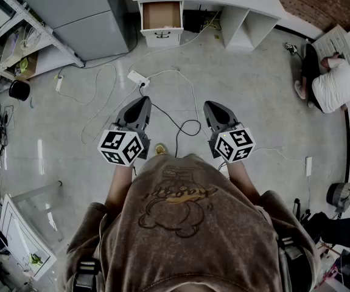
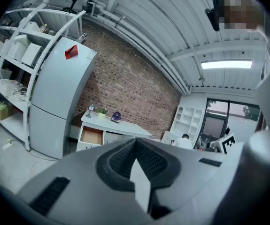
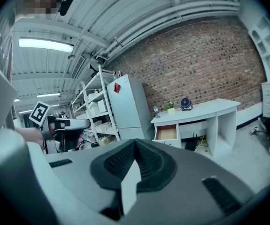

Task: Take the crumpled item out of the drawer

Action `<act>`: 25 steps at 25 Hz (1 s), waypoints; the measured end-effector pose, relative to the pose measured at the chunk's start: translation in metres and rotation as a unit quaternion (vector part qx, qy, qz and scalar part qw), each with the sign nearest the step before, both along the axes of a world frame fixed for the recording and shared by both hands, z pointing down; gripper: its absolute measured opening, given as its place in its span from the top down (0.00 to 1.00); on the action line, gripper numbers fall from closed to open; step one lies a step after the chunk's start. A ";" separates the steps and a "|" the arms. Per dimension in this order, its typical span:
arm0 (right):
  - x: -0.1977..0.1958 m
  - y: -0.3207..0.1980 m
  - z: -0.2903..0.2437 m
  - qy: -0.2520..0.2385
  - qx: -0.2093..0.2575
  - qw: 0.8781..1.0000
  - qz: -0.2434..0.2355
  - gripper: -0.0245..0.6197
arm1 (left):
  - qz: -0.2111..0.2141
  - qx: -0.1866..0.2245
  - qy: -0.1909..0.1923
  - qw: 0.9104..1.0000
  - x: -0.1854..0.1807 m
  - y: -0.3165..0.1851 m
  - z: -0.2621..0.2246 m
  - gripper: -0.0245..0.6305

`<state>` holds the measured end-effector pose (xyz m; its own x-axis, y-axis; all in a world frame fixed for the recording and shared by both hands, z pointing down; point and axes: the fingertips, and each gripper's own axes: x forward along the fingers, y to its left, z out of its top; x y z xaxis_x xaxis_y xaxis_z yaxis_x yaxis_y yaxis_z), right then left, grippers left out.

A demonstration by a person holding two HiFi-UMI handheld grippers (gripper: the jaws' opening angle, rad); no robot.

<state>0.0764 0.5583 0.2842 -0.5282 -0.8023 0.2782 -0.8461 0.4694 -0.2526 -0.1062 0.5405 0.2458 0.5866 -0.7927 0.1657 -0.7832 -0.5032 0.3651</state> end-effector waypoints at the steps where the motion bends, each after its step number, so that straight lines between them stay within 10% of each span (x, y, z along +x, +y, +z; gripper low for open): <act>1: -0.001 -0.002 0.000 0.001 0.002 1.000 0.000 0.97 | 0.001 0.000 0.000 1.000 0.000 -0.001 0.001 0.95; 25: -0.051 -0.055 0.016 0.014 -0.006 0.999 0.034 0.97 | 0.048 -0.013 0.023 0.999 -0.047 -0.064 0.022 0.95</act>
